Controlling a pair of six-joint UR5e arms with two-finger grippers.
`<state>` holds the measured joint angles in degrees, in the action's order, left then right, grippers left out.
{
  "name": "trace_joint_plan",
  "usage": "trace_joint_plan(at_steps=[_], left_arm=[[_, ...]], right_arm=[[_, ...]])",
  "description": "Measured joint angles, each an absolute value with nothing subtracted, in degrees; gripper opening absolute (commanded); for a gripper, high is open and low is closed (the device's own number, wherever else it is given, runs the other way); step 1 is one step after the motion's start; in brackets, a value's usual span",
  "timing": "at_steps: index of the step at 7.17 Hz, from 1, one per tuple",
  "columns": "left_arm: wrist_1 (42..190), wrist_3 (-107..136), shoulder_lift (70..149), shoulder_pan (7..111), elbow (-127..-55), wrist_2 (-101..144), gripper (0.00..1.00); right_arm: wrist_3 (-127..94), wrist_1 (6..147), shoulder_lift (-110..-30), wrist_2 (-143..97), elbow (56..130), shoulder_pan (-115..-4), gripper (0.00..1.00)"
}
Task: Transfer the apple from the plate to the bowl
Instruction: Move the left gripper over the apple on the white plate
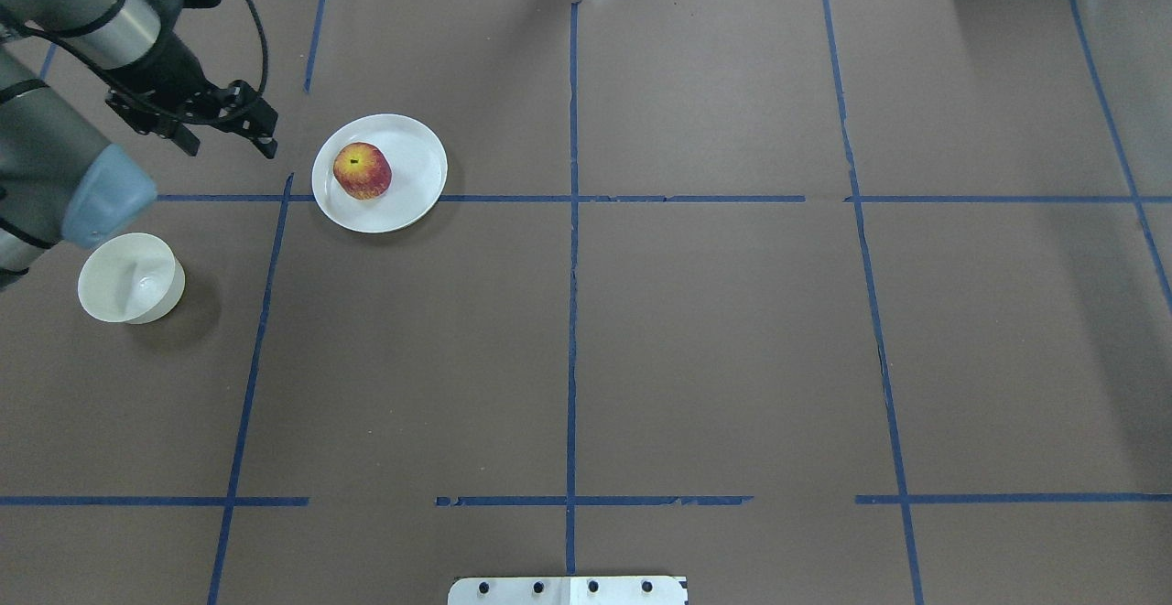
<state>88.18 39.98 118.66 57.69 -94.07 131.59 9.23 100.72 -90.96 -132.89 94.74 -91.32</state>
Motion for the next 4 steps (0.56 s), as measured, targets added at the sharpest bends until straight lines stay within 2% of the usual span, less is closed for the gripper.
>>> trace_joint_plan(at_steps=[2,4], left_arm=[[88.86,45.27,125.10,54.70,-86.85,129.10,1.00],[94.71,49.49,127.13,52.60,-81.04,126.82,1.00]], right_arm=[[9.23,100.72,-90.97,-132.89,94.75,-91.32,1.00],[9.23,100.72,-90.97,-132.89,94.75,-91.32,1.00]])
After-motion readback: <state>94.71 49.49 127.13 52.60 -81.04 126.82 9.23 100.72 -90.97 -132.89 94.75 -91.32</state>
